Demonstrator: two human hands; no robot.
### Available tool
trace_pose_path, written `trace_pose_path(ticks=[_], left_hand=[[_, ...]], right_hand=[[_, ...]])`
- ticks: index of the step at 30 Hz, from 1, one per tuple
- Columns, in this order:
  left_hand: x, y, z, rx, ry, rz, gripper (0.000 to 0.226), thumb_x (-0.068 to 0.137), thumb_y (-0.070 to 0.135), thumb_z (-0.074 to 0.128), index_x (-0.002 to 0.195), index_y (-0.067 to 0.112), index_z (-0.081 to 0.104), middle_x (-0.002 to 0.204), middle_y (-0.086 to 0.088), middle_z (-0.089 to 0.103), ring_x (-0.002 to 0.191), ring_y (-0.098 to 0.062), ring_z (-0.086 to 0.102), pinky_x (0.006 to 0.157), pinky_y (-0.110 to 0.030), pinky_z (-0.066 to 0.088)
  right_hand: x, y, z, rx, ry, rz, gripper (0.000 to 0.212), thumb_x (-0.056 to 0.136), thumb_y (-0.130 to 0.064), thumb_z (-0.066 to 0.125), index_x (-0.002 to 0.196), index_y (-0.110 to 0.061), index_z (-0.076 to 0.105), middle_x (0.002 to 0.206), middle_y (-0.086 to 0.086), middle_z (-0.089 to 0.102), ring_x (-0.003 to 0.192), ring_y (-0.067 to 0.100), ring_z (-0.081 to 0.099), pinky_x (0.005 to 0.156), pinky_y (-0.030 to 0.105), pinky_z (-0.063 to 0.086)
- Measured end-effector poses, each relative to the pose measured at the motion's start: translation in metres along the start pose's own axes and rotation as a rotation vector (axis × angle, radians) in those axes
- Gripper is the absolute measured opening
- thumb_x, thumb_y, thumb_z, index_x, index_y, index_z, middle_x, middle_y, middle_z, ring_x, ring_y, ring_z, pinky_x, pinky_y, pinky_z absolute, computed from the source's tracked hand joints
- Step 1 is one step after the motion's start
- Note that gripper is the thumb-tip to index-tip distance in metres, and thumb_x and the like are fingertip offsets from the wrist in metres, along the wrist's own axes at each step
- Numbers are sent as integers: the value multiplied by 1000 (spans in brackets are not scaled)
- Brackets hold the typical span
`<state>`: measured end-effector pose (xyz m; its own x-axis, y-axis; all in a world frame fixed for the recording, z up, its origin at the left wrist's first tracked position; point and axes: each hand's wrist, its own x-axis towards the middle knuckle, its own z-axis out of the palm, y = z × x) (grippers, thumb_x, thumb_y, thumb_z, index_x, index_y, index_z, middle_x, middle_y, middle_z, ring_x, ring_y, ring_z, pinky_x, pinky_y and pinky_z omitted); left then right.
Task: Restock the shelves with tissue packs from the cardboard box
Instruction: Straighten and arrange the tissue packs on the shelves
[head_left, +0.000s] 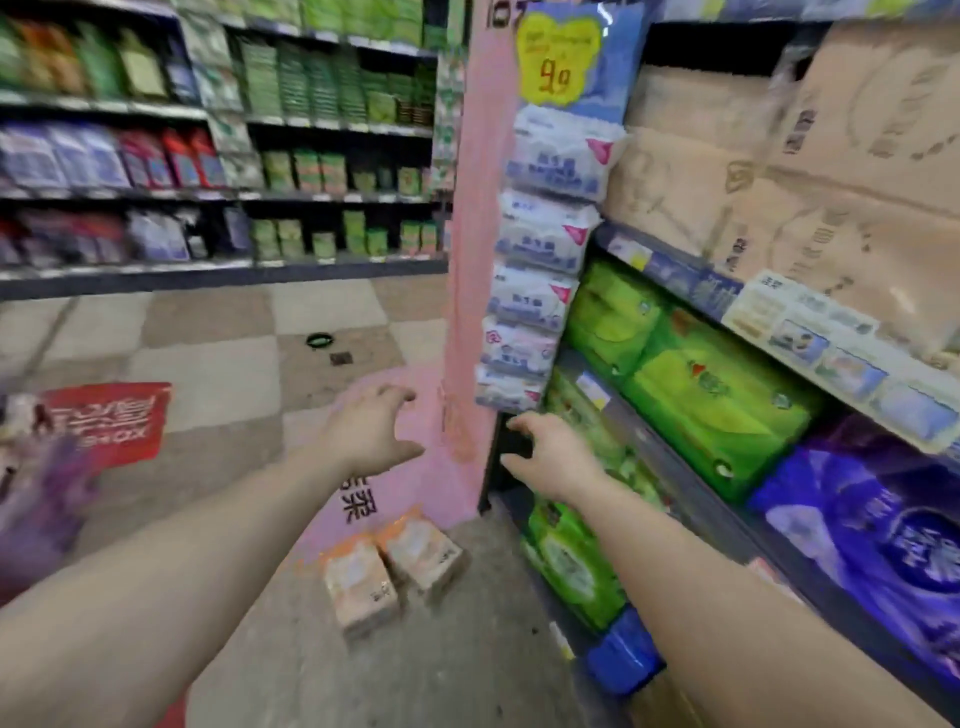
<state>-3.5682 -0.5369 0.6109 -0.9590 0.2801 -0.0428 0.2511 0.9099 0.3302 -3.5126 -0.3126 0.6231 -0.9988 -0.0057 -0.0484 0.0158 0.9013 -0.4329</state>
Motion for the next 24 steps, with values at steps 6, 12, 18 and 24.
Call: trace_pose_path(ticks=[6,12,18,24], left_hand=[[25,-124,-7,-99,-109,-208,82,76,45,75,144,19,37,144,-12,43,132,-29,41,104,-31,36],[64,-177,52,-379,-238,-399,82,80,36,76,146,15,33,151,-9,36,135,-26,39,104,-31,36],[112,-226,131,-620,-300,-736,83,76,35,79,145,14,36,149,-11,39,130,-27,45,103,-39,44],[168,-270,217,-854,-284,-1131,78,80,28,77,145,13,35,144,-16,41,123,-29,49,90,-33,43]], right_hand=[[81,-54,79,40,-231,55,57,85,-31,66,138,-20,48,140,5,50,122,22,55,102,34,44],[155,-43,139,78,-371,116,56,87,-29,63,139,-18,47,140,3,52,125,19,52,99,26,41],[255,-10,223,96,-581,173,53,85,-24,66,135,-16,51,133,3,57,119,20,55,96,22,41],[349,38,338,94,-812,283,56,81,-33,68,132,-15,52,111,4,64,106,21,59,95,27,45]])
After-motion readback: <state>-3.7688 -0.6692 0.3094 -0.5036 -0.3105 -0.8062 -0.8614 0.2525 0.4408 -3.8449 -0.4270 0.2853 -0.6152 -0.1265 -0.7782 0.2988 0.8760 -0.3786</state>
